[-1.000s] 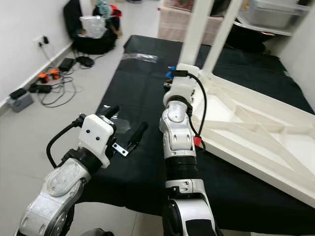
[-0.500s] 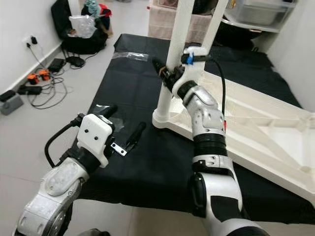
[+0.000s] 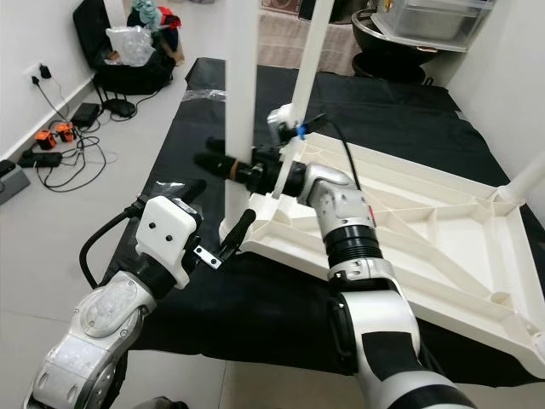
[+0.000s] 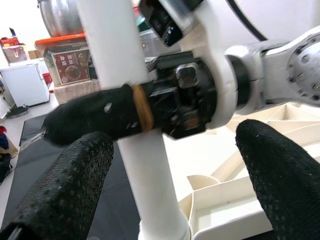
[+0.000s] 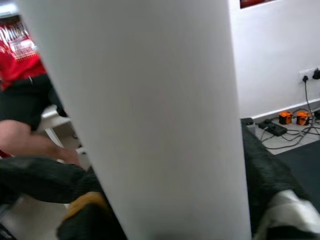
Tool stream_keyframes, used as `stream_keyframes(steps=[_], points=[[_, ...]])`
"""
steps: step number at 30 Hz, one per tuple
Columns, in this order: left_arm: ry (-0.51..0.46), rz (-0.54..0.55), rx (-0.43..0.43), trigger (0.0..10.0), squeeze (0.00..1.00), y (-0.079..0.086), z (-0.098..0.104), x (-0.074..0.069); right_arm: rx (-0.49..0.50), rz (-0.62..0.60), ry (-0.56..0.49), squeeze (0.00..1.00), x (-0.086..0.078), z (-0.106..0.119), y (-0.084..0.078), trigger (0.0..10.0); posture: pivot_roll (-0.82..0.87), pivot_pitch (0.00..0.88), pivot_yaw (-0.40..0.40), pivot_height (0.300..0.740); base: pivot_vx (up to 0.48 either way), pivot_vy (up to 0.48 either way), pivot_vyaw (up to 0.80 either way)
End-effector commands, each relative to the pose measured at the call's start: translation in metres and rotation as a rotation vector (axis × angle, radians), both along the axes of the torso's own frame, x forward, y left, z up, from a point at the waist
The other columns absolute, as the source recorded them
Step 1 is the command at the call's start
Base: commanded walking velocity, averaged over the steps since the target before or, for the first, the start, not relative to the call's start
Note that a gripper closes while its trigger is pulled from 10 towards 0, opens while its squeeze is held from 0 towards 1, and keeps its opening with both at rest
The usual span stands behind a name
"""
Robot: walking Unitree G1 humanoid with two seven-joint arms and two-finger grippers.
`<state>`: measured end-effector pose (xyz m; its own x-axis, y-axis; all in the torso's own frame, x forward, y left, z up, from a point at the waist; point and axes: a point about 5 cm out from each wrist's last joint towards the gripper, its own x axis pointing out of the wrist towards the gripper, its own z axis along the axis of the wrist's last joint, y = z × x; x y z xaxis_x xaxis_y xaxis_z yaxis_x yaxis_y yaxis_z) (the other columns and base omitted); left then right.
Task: Building children table
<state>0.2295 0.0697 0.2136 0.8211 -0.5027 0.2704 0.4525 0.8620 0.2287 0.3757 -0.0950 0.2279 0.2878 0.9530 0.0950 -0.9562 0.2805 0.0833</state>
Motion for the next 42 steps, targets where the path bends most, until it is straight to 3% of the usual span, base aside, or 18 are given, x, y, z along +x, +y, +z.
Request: stream_keyframes(steps=[1,3,7,13,14,15,16,17,18,24,26,27,31,32,39,40,41,42], points=[[0.007,0.002,0.006,10.0,0.00,0.000,-0.001,-0.001,-0.012,-0.008,-0.002,0.00,0.002,0.000,0.004,0.0,0.10,0.085,-0.099,0.740,0.000,0.000,0.00],[0.007,0.003,0.005,10.0,0.00,0.000,-0.001,-0.001,-0.015,-0.030,-0.007,0.00,0.003,0.000,0.004,0.0,0.10,0.085,-0.099,0.740,0.000,0.000,0.00],[0.008,0.000,0.003,10.0,0.00,-0.002,-0.002,-0.003,-0.085,-0.437,-0.057,0.00,0.022,0.000,-0.014,0.0,0.10,0.073,-0.103,0.740,0.000,0.000,0.00],[0.009,-0.003,0.006,10.0,0.00,-0.002,-0.003,-0.004,-0.073,-0.698,-0.052,0.00,0.028,-0.003,-0.029,0.0,0.10,0.056,-0.099,0.740,0.000,0.000,0.00],[0.010,-0.006,0.006,10.0,0.00,-0.002,-0.004,-0.004,-0.058,-0.869,-0.018,0.00,0.029,-0.007,-0.036,0.0,0.09,0.056,-0.098,0.740,0.000,0.000,0.00],[0.010,-0.006,0.006,10.0,0.00,-0.002,-0.004,-0.004,-0.058,-0.869,-0.018,0.00,0.029,-0.007,-0.036,0.0,0.09,0.056,-0.098,0.740,0.000,0.000,0.00],[0.008,-0.017,0.012,10.0,0.00,-0.004,-0.004,-0.004,-0.062,-1.228,0.037,0.00,0.024,-0.019,-0.053,0.0,0.09,0.054,-0.094,0.740,0.000,0.000,0.00],[0.008,-0.017,0.012,10.0,0.00,-0.004,-0.004,-0.004,-0.062,-1.228,0.037,0.00,0.024,-0.019,-0.053,0.0,0.09,0.054,-0.094,0.740,0.000,0.000,0.00],[0.007,-0.019,0.011,10.0,0.00,-0.004,-0.004,-0.003,-0.081,-1.365,0.046,0.00,0.018,-0.024,-0.058,0.0,0.09,0.054,-0.093,0.740,0.000,0.000,0.00],[0.005,-0.021,0.009,10.0,0.00,-0.005,-0.003,-0.003,-0.061,-1.536,0.061,0.00,0.002,-0.026,-0.056,0.0,0.09,0.055,-0.095,0.740,0.000,0.000,0.00],[0.004,-0.020,0.009,10.0,0.00,-0.005,-0.003,-0.002,-0.034,-1.610,0.095,0.00,-0.010,-0.025,-0.042,0.0,0.09,0.059,-0.095,0.740,0.000,0.000,0.00],[0.005,-0.018,0.011,10.0,0.00,-0.004,-0.003,-0.002,0.005,-1.567,0.120,0.00,-0.009,-0.023,-0.027,10.0,0.09,0.060,-0.096,0.740,0.000,0.000,0.00],[0.007,-0.014,0.011,10.0,0.00,-0.003,-0.003,-0.002,0.040,-1.462,0.104,0.00,-0.004,-0.016,-0.006,10.0,0.10,0.060,-0.096,0.740,0.000,0.000,0.00],[0.007,-0.013,0.012,10.0,0.00,-0.003,-0.004,-0.002,0.067,-1.421,0.085,1.00,-0.003,-0.012,-0.002,10.0,0.09,0.058,-0.097,0.740,0.000,0.000,0.00],[0.009,-0.013,0.011,10.0,0.00,-0.004,-0.004,-0.003,0.103,-1.326,0.018,1.00,0.001,0.009,-0.008,10.0,0.09,0.052,-0.101,0.740,0.000,0.000,0.00],[0.009,-0.013,0.011,10.0,0.00,-0.004,-0.004,-0.003,0.110,-1.261,0.019,0.94,0.003,0.012,-0.010,10.0,0.09,0.053,-0.101,0.740,0.000,0.000,0.00],[0.009,-0.012,0.012,10.0,0.00,-0.004,-0.005,-0.003,0.107,-1.220,0.029,0.00,0.006,0.013,-0.016,10.0,0.09,0.052,-0.102,0.740,0.000,0.000,0.00],[0.010,-0.011,0.012,10.0,0.00,-0.004,-0.005,-0.003,0.118,-1.120,0.043,0.00,0.009,0.014,-0.021,10.0,0.09,0.053,-0.104,0.740,0.000,0.000,0.00]])
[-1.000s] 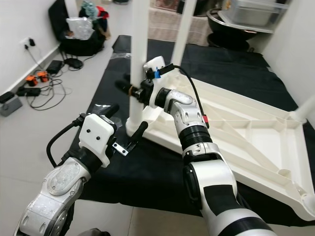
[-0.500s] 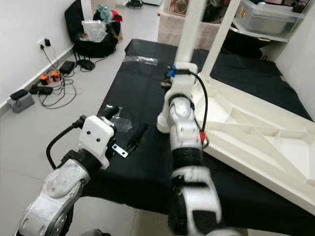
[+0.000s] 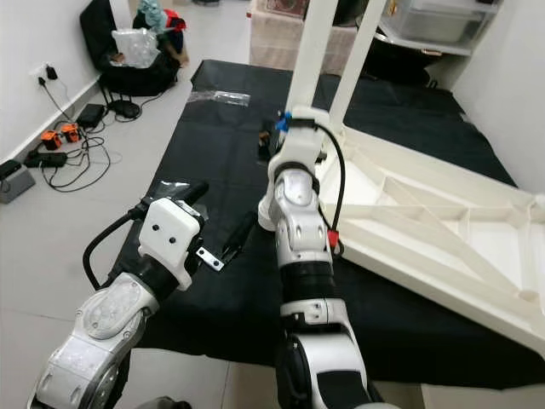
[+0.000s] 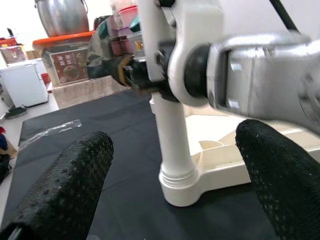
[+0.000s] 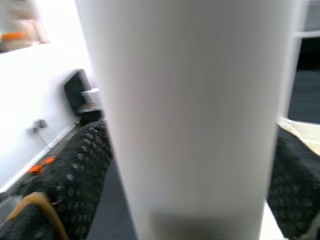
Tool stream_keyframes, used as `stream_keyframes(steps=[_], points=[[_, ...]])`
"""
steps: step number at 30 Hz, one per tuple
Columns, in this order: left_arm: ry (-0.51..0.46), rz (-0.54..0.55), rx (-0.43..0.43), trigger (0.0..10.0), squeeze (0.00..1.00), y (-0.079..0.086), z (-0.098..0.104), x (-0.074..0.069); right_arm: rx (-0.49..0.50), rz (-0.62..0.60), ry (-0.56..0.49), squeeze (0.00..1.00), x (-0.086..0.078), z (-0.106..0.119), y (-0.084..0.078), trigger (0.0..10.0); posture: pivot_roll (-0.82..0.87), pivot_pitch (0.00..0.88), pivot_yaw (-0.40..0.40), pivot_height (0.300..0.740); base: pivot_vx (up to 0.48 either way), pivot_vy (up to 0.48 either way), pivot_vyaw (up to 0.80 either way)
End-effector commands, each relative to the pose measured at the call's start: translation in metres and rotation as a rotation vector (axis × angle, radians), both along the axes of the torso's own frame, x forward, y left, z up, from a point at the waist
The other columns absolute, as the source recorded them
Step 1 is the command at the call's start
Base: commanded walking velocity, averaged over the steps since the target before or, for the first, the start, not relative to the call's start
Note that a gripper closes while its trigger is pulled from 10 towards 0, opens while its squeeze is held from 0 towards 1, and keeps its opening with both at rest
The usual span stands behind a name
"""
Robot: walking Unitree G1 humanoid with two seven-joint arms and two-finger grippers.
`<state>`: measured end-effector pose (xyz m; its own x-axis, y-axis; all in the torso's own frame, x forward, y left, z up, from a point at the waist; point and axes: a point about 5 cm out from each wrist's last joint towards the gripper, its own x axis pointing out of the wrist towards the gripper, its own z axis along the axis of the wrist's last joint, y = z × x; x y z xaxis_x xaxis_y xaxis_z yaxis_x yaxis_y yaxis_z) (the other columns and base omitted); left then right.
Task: Building children table
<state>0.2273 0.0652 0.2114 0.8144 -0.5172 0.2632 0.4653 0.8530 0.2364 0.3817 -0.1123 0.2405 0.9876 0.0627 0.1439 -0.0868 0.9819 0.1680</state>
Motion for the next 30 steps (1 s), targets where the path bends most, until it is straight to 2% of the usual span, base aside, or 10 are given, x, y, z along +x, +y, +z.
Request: stream_keyframes(steps=[1,4,9,12,17,24,25,26,27,30], points=[[0.007,0.004,0.002,10.0,0.00,0.001,-0.003,-0.001,0.037,0.152,0.008,0.00,0.005,0.002,-0.007,10.0,0.09,0.053,-0.104,0.740,0.000,0.000,0.00],[0.007,0.005,0.002,10.0,0.00,0.001,-0.003,-0.001,0.081,0.395,-0.008,0.00,0.005,0.005,-0.011,10.0,0.09,0.050,-0.102,0.740,0.000,0.000,0.00],[0.006,0.001,0.004,10.0,0.00,0.000,-0.003,-0.001,0.019,0.666,-0.060,0.00,-0.003,0.004,-0.015,10.0,0.09,0.049,-0.100,0.740,0.000,0.000,0.00],[0.002,0.001,0.007,10.0,0.00,-0.001,-0.002,-0.001,0.002,0.933,-0.093,0.00,-0.010,0.002,-0.009,10.0,0.10,0.050,-0.102,0.740,0.000,0.000,0.00],[0.000,0.007,0.007,10.0,0.00,0.001,-0.001,-0.001,0.033,1.046,-0.086,0.00,-0.006,0.000,0.002,10.0,0.11,0.058,-0.104,0.740,0.000,0.000,0.00],[0.002,0.009,0.006,10.0,0.00,0.002,0.000,-0.001,0.050,1.065,-0.064,0.00,0.000,-0.002,0.015,10.0,0.12,0.063,-0.105,0.740,0.000,0.000,0.00],[0.001,0.009,0.007,10.0,0.00,0.002,0.000,-0.001,0.048,1.068,-0.060,0.00,0.001,-0.003,0.018,8.4,0.12,0.063,-0.105,0.740,0.000,0.000,0.00],[0.001,0.009,0.007,10.0,0.00,0.002,0.000,-0.001,0.048,1.068,-0.060,0.00,0.001,-0.003,0.018,8.4,0.12,0.063,-0.105,0.740,0.000,0.000,0.00],[0.001,0.010,0.007,10.0,0.00,0.002,0.000,-0.001,0.046,1.062,-0.062,0.00,0.003,-0.004,0.021,0.0,0.12,0.068,-0.105,0.740,0.000,0.000,0.00],[0.001,0.012,0.006,10.0,0.00,0.002,0.000,-0.001,0.049,1.051,-0.068,0.00,0.004,-0.003,0.021,0.0,0.12,0.067,-0.107,0.740,0.000,0.000,0.00]])
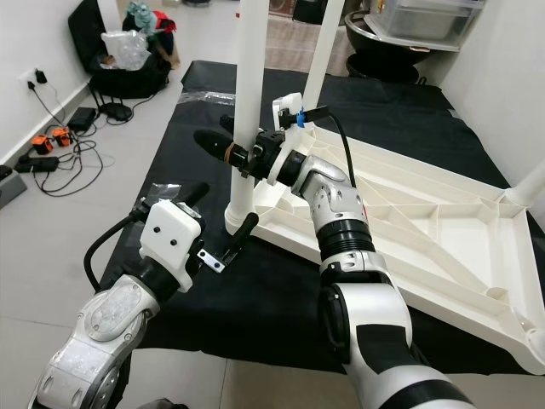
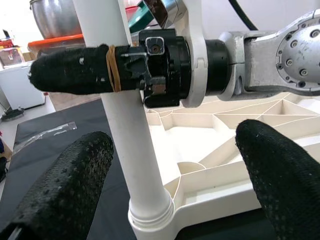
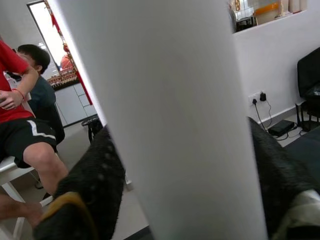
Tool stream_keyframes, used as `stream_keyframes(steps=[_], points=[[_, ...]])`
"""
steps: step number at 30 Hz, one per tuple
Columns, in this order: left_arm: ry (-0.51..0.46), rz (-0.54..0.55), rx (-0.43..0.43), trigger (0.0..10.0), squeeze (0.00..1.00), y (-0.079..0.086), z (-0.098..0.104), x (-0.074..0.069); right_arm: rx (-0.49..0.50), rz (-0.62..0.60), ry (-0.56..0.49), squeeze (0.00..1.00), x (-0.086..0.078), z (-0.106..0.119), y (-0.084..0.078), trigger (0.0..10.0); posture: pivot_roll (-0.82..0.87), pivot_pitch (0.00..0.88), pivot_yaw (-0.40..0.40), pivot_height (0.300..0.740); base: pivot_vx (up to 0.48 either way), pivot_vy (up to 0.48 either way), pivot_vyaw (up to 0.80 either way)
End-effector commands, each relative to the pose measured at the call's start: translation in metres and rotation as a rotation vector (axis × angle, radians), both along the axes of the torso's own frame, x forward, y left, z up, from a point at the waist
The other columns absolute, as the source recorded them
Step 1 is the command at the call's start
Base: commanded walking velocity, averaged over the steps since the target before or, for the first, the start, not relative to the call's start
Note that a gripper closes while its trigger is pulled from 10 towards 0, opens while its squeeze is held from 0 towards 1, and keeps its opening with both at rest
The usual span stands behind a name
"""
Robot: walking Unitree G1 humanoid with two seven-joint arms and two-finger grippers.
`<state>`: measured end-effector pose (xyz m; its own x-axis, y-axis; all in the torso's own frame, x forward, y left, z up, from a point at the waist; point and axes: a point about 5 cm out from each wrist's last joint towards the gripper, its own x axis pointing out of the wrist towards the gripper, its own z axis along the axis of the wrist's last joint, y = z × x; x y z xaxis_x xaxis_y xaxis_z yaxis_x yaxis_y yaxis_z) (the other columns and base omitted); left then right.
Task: Building children table
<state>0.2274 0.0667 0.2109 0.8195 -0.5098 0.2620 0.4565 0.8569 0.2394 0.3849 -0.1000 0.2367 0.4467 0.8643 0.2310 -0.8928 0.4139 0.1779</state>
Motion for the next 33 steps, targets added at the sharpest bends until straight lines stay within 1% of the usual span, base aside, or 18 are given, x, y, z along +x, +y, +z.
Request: stream_keyframes(steps=[1,3,5,6,8,9,12,13,14,15,16,17,19,20,30,31,32,33], points=[[0.001,0.003,0.004,10.0,0.00,0.001,0.000,-0.001,-0.006,-0.016,-0.001,0.00,0.002,0.001,0.008,0.0,0.12,0.068,-0.107,0.740,0.000,0.000,0.00],[0.001,0.003,0.004,10.0,0.00,0.001,0.000,-0.001,-0.006,-0.016,-0.001,0.00,0.002,0.001,0.008,0.0,0.12,0.068,-0.107,0.740,0.000,0.000,0.00],[0.001,0.003,0.004,10.0,0.00,0.001,0.000,-0.001,-0.016,-0.077,-0.007,0.00,0.004,0.001,0.004,0.0,0.11,0.065,-0.104,0.740,0.000,0.000,0.00],[0.001,0.003,0.003,10.0,0.00,0.000,0.000,-0.001,-0.039,-0.201,0.001,0.00,0.009,-0.001,-0.002,0.0,0.11,0.065,-0.104,0.740,0.000,0.000,0.00],[0.001,0.003,0.003,10.0,0.00,0.000,0.000,-0.001,-0.039,-0.201,0.001,0.00,0.009,-0.001,-0.002,0.0,0.11,0.065,-0.104,0.740,0.000,0.000,0.00],[0.000,0.003,0.002,10.0,0.00,0.000,0.000,0.000,-0.092,-0.377,0.026,0.00,0.014,-0.006,-0.011,0.0,0.11,0.063,-0.105,0.740,0.000,0.000,0.00],[0.000,0.003,0.002,10.0,0.00,0.000,0.000,0.000,-0.092,-0.377,0.026,0.00,0.014,-0.006,-0.011,0.0,0.11,0.063,-0.105,0.740,0.000,0.000,0.00],[0.001,0.006,0.000,10.0,0.00,0.000,-0.001,0.001,-0.146,-0.640,0.069,0.00,0.020,-0.014,-0.028,0.0,0.11,0.060,-0.101,0.740,0.000,0.000,0.00],[0.001,0.006,0.000,10.0,0.00,0.000,-0.001,0.001,-0.146,-0.640,0.069,0.00,0.020,-0.014,-0.028,0.0,0.11,0.060,-0.101,0.740,0.000,0.000,0.00],[-0.001,0.006,-0.005,10.0,0.00,-0.002,0.000,0.002,-0.163,-0.940,0.160,0.00,0.022,-0.027,-0.051,0.0,0.10,0.059,-0.096,0.740,0.000,0.000,0.00],[-0.001,0.006,-0.005,10.0,0.00,-0.002,0.000,0.002,-0.163,-0.940,0.160,0.00,0.022,-0.027,-0.051,0.0,0.10,0.059,-0.096,0.740,0.000,0.000,0.00],[-0.003,0.002,-0.007,10.0,0.00,-0.003,0.001,0.003,-0.187,-1.174,0.205,0.00,0.015,-0.037,-0.061,0.0,0.09,0.066,-0.089,0.740,0.000,0.000,0.00],[-0.003,0.002,-0.007,10.0,0.00,-0.003,0.001,0.003,-0.187,-1.174,0.205,0.00,0.015,-0.037,-0.061,0.0,0.09,0.066,-0.089,0.740,0.000,0.000,0.00],[0.001,0.002,-0.009,10.0,0.00,-0.003,-0.001,0.002,-0.178,-1.417,0.209,0.00,-0.008,-0.039,-0.052,0.0,0.09,0.069,-0.086,0.740,0.000,0.000,0.00],[-0.006,0.008,-0.014,10.0,0.00,-0.004,0.000,0.005,-0.148,-1.426,0.206,0.00,-0.015,-0.031,-0.023,0.0,0.08,0.067,-0.085,0.740,0.000,0.000,0.00],[-0.007,0.010,-0.016,10.0,0.00,-0.003,0.001,0.004,-0.145,-1.421,0.206,0.00,-0.015,-0.029,-0.020,2.0,0.07,0.078,-0.080,0.740,0.000,0.000,0.00],[-0.004,0.014,-0.019,10.0,0.00,-0.002,0.000,0.004,-0.126,-1.367,0.184,0.00,-0.012,-0.024,-0.015,10.0,0.07,0.077,-0.081,0.740,0.000,0.000,0.00],[-0.001,0.014,-0.018,10.0,0.00,-0.002,0.000,0.004,-0.096,-1.289,0.167,1.00,-0.011,-0.018,-0.011,10.0,0.07,0.077,-0.086,0.740,0.000,0.000,0.00]])
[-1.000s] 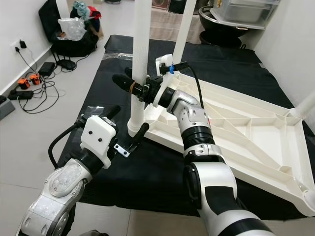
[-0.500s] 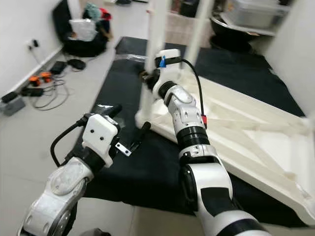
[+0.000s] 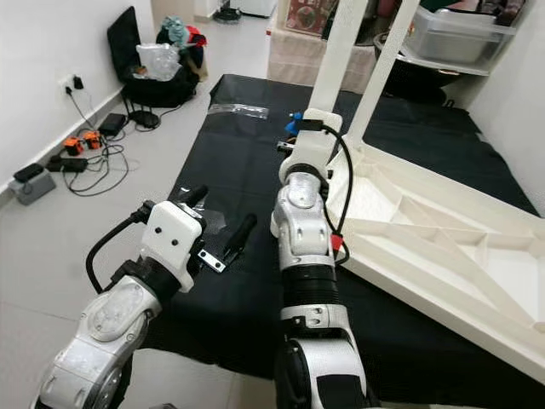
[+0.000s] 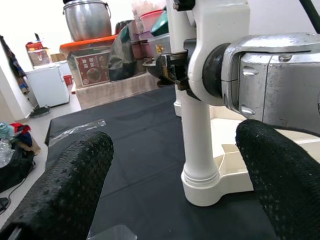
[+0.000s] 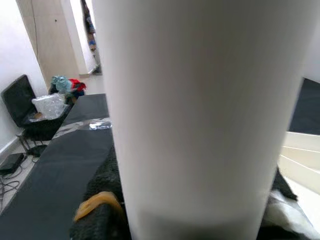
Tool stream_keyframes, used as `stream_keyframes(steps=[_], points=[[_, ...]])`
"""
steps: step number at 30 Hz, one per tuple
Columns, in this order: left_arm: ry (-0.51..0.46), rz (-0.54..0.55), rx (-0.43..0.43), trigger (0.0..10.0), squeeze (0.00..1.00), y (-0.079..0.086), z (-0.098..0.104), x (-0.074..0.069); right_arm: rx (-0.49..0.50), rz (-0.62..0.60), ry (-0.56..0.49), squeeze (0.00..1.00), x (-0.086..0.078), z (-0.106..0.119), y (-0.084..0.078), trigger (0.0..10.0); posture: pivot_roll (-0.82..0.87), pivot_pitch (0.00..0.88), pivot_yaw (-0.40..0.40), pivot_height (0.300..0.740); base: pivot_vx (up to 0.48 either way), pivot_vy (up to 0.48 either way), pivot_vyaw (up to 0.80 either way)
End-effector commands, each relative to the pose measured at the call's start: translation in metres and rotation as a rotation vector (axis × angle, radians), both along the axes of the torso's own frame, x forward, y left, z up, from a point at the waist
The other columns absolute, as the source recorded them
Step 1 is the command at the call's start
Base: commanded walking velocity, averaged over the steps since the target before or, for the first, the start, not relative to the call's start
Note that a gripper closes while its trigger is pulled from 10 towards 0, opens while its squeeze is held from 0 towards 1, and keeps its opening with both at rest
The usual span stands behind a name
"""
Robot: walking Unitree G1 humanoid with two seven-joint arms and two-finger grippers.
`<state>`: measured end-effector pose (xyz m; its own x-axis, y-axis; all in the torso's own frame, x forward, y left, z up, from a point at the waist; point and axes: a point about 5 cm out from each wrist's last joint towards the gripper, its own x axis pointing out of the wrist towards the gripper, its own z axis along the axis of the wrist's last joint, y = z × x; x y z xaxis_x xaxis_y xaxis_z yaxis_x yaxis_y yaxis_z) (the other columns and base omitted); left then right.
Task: Building children table
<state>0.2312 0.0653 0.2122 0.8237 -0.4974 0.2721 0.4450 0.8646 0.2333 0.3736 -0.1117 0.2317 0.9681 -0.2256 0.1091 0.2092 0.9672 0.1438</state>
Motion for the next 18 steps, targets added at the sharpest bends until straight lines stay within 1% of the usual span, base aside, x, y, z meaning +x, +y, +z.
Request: stream_keyframes(steps=[1,3,4,5,6,7,8,9,10,11,12,13,15,17,18], points=[[0.005,0.002,-0.007,10.0,0.00,0.000,-0.001,0.000,0.036,0.034,0.049,1.00,0.000,-0.013,0.001,10.0,0.07,0.077,-0.086,0.740,0.000,0.000,0.00],[0.006,-0.002,-0.004,10.0,0.00,0.000,-0.002,0.000,0.050,0.156,0.016,1.00,0.002,-0.005,0.004,10.0,0.07,0.077,-0.085,0.740,0.000,0.000,0.00],[0.006,-0.002,-0.004,10.0,0.00,0.000,-0.002,0.000,0.050,0.156,0.016,1.00,0.002,-0.005,0.004,10.0,0.07,0.077,-0.085,0.740,0.000,0.000,0.00],[0.005,-0.004,-0.003,10.0,0.00,-0.001,-0.001,0.001,0.019,0.268,0.021,1.00,0.006,-0.003,0.004,10.0,0.07,0.081,-0.084,0.740,0.000,0.000,0.00],[0.004,-0.005,-0.002,10.0,0.00,0.000,-0.001,0.001,0.025,0.443,0.040,0.00,0.007,-0.003,0.007,10.0,0.07,0.080,-0.085,0.740,0.000,0.000,0.00],[0.004,-0.005,-0.001,10.0,0.00,0.000,-0.001,0.001,0.036,0.565,0.051,0.00,0.007,-0.003,0.009,10.0,0.07,0.080,-0.085,0.740,0.000,0.000,0.00],[0.004,-0.005,-0.001,10.0,0.00,0.000,-0.001,0.001,0.036,0.565,0.051,0.00,0.007,-0.003,0.009,10.0,0.07,0.080,-0.085,0.740,0.000,0.000,0.00],[0.007,-0.005,0.001,10.0,0.00,0.000,-0.002,0.000,-0.009,0.719,0.034,0.00,0.003,-0.001,0.008,10.0,0.07,0.084,-0.090,0.740,0.000,0.000,0.00],[0.007,-0.005,0.001,10.0,0.00,0.000,-0.002,0.000,-0.009,0.719,0.034,0.00,0.003,-0.001,0.008,10.0,0.07,0.084,-0.090,0.740,0.000,0.000,0.00],[0.010,-0.004,0.002,10.0,0.00,0.000,-0.003,0.000,-0.033,0.841,0.023,0.00,-0.001,-0.001,0.006,10.0,0.07,0.087,-0.089,0.740,0.000,0.000,0.00],[0.013,-0.001,0.002,10.0,0.00,0.000,-0.003,0.000,-0.071,1.006,-0.009,0.00,-0.009,0.001,0.001,10.0,0.06,0.091,-0.084,0.740,0.000,0.000,0.00],[0.013,-0.001,0.002,10.0,0.00,0.000,-0.003,0.000,-0.071,1.006,-0.009,0.00,-0.009,0.001,0.001,10.0,0.06,0.091,-0.084,0.740,0.000,0.000,0.00],[0.014,0.000,0.001,10.0,0.00,0.000,-0.003,0.000,-0.030,1.177,-0.031,0.00,-0.016,0.003,-0.003,10.0,0.07,0.093,-0.085,0.740,0.000,0.000,0.00],[0.012,-0.002,0.003,10.0,0.00,-0.001,-0.002,0.001,0.019,1.287,-0.069,0.00,-0.018,0.008,-0.006,10.0,0.07,0.090,-0.087,0.740,0.000,0.000,0.00],[0.011,-0.004,0.004,10.0,0.00,-0.001,-0.002,0.001,0.038,1.320,-0.092,0.00,-0.017,0.011,-0.007,10.0,0.07,0.090,-0.087,0.740,0.000,0.000,0.00]])
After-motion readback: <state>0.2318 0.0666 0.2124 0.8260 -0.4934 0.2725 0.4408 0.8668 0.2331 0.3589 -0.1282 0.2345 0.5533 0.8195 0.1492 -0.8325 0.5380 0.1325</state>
